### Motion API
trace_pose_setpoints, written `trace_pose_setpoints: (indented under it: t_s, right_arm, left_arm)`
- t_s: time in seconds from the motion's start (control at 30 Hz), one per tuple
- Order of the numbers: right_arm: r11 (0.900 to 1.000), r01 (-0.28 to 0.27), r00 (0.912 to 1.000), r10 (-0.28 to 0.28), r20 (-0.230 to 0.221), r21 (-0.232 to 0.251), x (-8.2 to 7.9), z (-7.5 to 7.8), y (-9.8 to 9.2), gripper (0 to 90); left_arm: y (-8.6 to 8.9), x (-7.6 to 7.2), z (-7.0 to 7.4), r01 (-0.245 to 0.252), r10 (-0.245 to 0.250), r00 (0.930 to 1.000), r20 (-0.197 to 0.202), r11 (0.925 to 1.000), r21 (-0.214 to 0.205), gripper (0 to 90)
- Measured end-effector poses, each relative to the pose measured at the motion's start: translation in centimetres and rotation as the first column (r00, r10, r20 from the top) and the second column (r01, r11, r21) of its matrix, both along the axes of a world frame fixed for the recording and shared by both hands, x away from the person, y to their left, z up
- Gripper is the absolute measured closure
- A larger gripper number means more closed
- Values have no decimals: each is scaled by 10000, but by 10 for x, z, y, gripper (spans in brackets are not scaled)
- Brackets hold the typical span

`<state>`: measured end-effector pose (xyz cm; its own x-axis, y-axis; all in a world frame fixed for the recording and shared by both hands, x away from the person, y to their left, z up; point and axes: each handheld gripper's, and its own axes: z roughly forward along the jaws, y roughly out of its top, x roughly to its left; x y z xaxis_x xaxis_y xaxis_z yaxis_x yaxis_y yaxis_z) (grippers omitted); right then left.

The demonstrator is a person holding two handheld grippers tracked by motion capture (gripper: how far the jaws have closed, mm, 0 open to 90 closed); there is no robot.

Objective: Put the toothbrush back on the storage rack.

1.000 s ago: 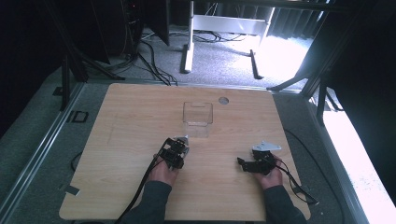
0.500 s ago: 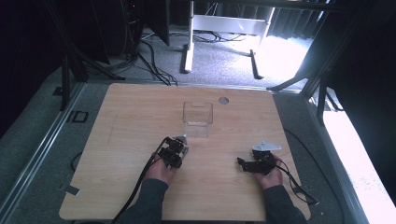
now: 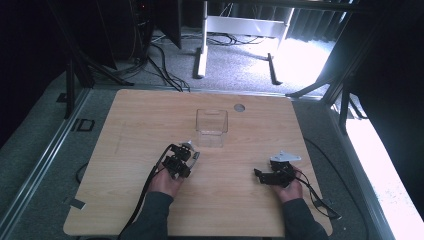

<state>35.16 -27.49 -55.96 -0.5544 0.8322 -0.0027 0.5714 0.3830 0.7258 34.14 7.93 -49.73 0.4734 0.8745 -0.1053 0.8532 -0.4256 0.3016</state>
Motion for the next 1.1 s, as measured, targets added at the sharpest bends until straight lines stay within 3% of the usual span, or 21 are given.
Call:
trace_pose_setpoints:
  t_s: [0.17,0.3,1.1]
  right_arm:
    - [10000,3,10000,-3,-1,10,0,0,0,189]
    - [10000,4,10000,-3,-3,13,0,0,0,189]
    - [10000,-16,10000,16,-4,7,0,0,0,189]
  left_arm:
    - [5,0,5,34,-34,10000,5,9980,-624,815]
    - [9,0,7,45,-33,9999,128,9962,-870,815]
    - [23,0,29,1,222,9923,1219,9836,-1804,816]
